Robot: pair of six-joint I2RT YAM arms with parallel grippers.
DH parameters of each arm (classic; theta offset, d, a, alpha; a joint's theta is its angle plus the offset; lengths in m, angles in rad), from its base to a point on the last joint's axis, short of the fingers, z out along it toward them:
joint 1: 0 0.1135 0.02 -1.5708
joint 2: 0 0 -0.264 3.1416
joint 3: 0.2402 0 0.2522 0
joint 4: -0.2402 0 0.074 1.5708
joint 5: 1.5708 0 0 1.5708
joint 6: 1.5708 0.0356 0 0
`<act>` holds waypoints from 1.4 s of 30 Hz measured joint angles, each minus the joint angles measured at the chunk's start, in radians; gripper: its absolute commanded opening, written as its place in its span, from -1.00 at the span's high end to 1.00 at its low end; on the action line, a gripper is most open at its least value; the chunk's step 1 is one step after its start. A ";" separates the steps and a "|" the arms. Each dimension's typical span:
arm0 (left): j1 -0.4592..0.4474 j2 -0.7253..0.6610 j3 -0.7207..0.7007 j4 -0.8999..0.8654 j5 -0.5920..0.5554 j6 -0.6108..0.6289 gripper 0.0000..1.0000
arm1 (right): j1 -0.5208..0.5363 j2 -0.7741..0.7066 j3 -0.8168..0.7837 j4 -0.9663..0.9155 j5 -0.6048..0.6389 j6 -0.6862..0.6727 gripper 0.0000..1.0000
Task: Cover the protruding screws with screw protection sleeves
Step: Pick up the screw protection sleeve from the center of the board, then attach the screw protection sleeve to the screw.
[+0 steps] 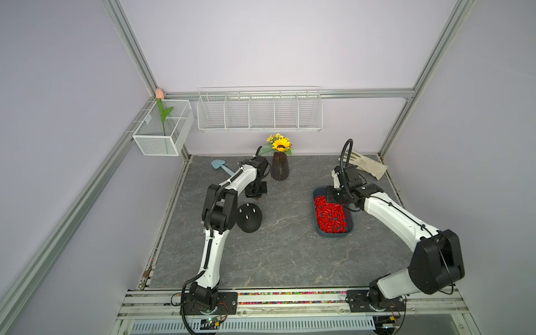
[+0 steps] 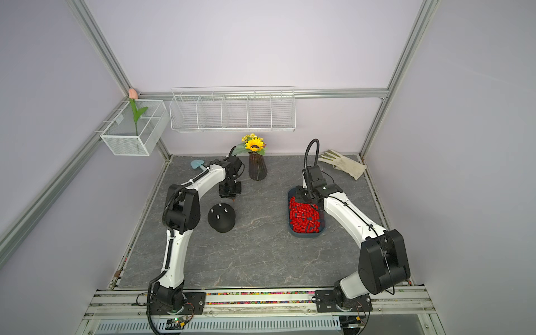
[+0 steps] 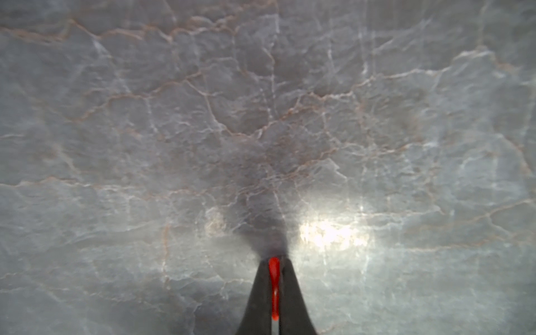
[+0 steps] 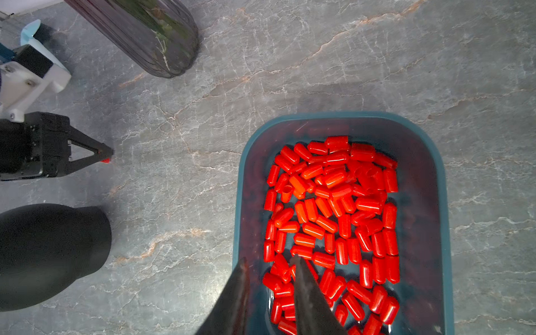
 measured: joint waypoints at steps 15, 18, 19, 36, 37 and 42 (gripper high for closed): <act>0.000 -0.536 -0.333 0.283 -0.079 0.012 0.85 | 0.111 -0.071 -0.028 -0.003 0.044 0.001 0.40; 0.000 -0.627 -0.427 0.312 -0.086 0.016 0.84 | 0.152 -0.084 -0.033 -0.003 0.066 0.006 0.39; 0.000 -0.655 -0.462 0.316 -0.086 0.016 0.84 | 0.167 -0.090 -0.038 -0.003 0.074 0.009 0.39; 0.000 -0.959 -0.795 0.311 -0.114 0.014 0.74 | 0.382 -0.131 -0.089 -0.003 0.208 0.079 0.37; 0.000 -0.971 -0.806 0.311 -0.114 0.014 0.74 | 0.388 -0.131 -0.089 -0.003 0.212 0.080 0.37; 0.000 -0.999 -0.852 0.323 -0.124 0.008 0.74 | 0.404 -0.130 -0.089 -0.003 0.228 0.087 0.36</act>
